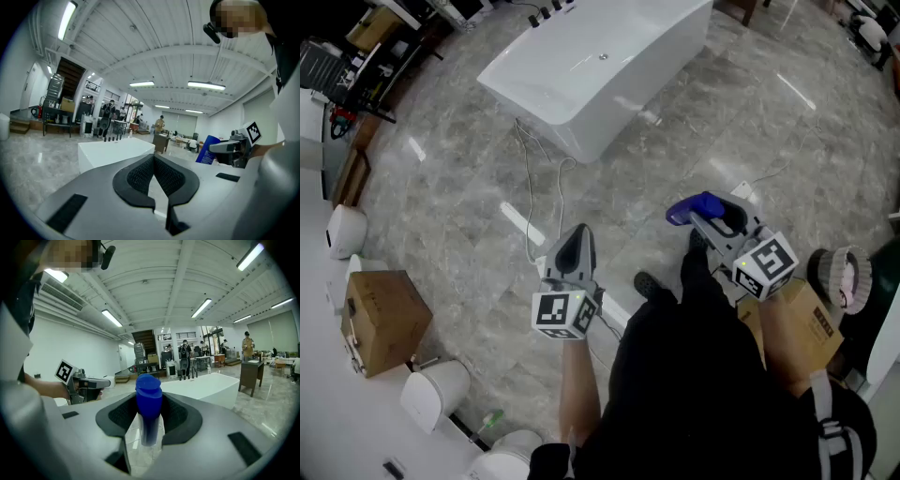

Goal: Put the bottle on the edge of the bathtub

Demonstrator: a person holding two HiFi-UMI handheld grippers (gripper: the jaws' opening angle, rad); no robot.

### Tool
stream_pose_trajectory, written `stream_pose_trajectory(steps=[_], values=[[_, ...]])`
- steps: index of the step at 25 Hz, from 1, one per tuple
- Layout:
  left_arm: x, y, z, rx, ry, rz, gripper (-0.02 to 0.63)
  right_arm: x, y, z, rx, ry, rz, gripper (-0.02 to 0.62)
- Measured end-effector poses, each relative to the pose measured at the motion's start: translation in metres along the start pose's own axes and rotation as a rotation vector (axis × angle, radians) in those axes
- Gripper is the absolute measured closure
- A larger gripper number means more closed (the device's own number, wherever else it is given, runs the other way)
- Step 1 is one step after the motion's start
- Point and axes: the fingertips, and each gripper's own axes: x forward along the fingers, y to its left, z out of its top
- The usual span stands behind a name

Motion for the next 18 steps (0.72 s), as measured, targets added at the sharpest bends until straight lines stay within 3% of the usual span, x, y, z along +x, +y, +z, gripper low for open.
stream_pose_trajectory(steps=[18], values=[[0.001, -0.01, -0.007, -0.02, 0.024, -0.017, 0.595, 0.005, 0.008, 0.0, -0.007, 0.021, 0.035, 0.442]])
